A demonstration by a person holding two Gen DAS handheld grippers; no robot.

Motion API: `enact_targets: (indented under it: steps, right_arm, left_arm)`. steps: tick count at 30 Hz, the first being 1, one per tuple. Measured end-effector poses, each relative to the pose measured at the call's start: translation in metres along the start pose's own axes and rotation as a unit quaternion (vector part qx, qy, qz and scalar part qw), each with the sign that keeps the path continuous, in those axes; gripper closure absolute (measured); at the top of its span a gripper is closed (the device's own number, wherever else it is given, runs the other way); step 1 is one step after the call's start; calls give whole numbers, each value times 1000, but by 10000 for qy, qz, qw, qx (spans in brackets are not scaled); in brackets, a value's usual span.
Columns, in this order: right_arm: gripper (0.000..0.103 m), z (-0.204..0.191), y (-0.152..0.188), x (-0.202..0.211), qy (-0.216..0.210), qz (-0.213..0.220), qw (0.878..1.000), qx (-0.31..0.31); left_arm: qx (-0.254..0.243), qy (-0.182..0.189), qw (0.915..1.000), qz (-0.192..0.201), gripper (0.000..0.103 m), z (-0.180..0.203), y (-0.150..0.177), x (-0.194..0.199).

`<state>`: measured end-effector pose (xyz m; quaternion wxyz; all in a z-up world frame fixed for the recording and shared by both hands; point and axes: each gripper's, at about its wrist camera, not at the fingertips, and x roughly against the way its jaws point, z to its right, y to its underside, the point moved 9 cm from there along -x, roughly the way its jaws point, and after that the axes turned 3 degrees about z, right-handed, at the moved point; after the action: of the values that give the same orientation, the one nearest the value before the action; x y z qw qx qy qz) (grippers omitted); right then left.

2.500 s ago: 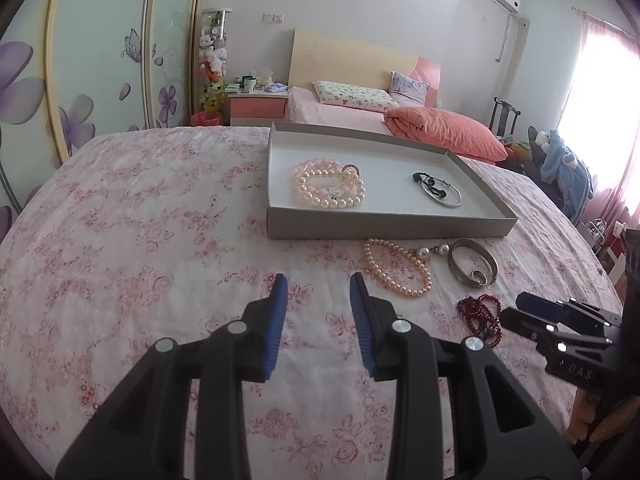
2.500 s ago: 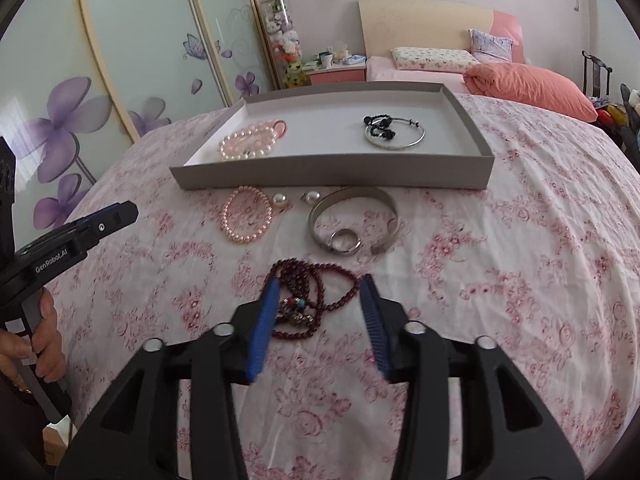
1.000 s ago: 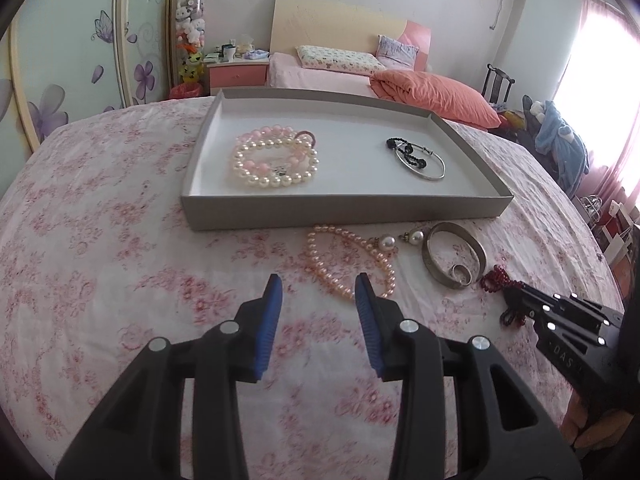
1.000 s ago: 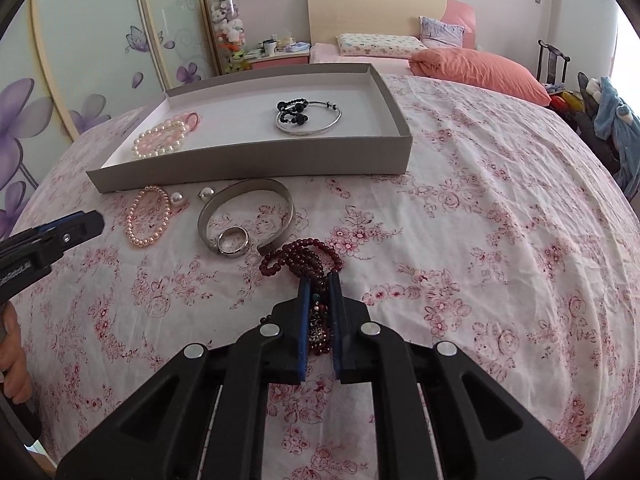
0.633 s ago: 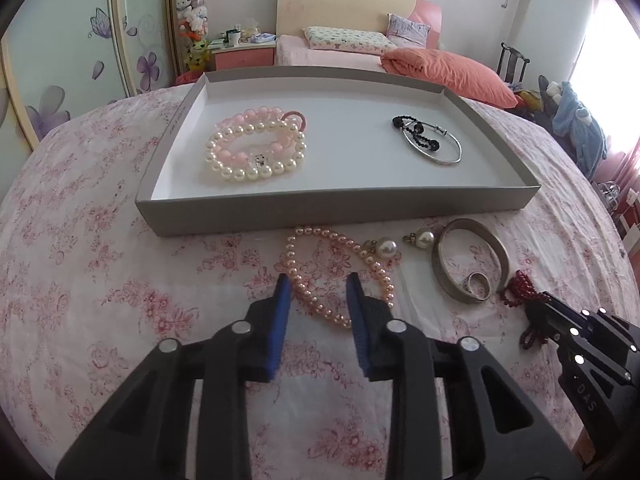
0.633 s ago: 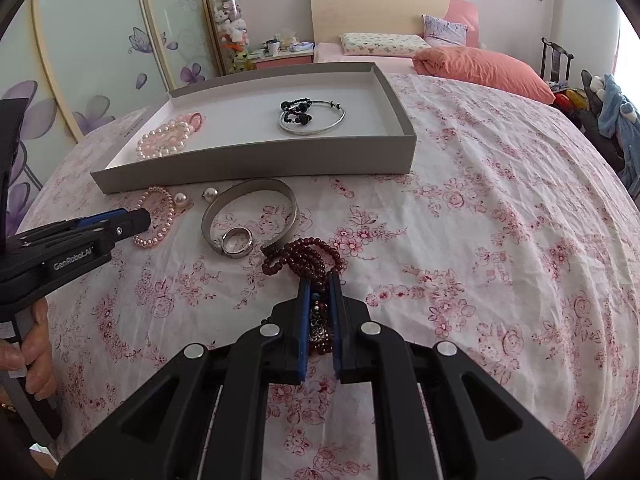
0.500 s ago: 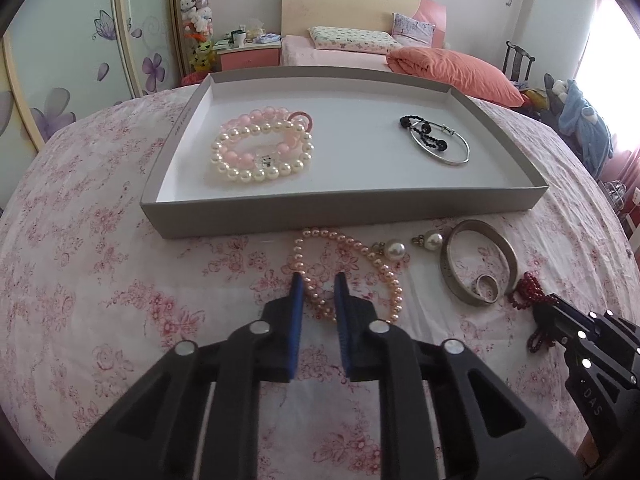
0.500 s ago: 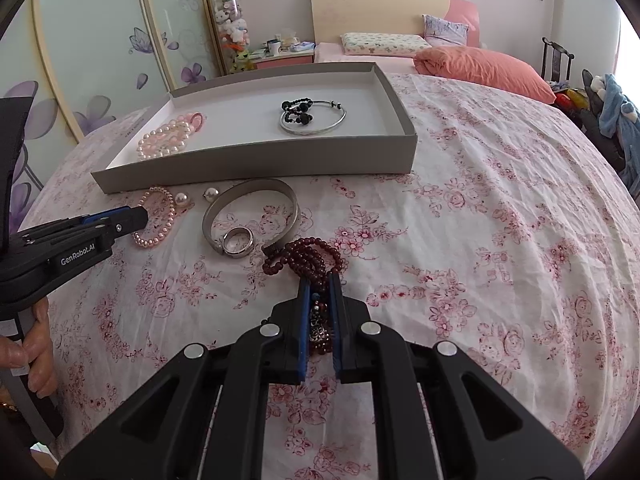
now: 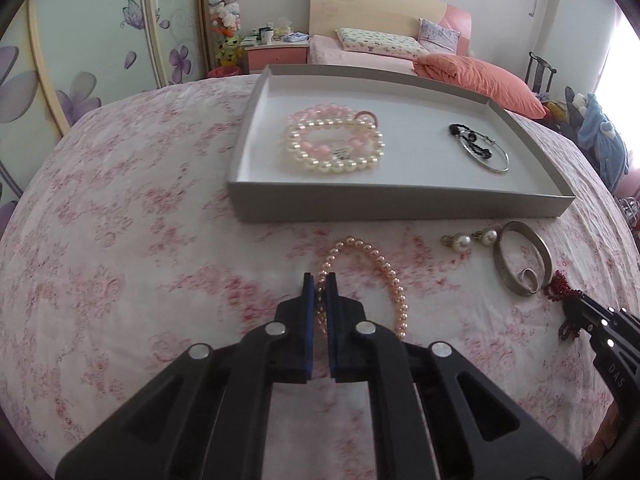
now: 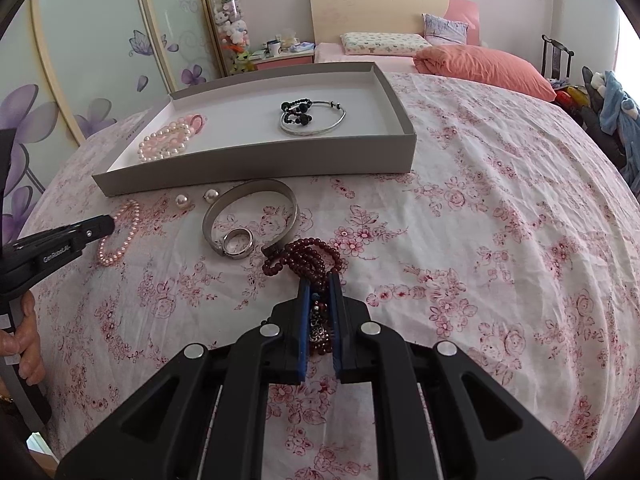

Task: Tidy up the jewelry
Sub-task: 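Grasp the pink pearl necklace with the left tool while the right holds the red strand, then lift and carry the pink pearl necklace and red strand over the tray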

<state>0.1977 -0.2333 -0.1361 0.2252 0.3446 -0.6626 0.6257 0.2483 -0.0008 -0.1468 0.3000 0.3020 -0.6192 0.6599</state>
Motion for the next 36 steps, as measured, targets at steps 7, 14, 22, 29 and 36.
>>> enact_targets:
  steps: [7,14,22,29,36]
  right_arm:
    - [93,0,0,0,13,3,10000,-12]
    - [93,1,0,0,5,3,10000,-27]
    - [93,4,-3,4,-78,129,9998,-157]
    - [93,5,-10,16,-147,350,9991,-193]
    - [94,-1,-21,27,-280,584,9977,-197]
  left_arm:
    - [-24,-5,10000,36,94,-15,10,10]
    - [-137,-59,9998,92,94,-10,11,10]
    - [148,63,9998,91,96,-23,13,15]
    - [442,229,9986,151,96,-36,15,23]
    - [648,486,9960,369,96,-42,9,39]
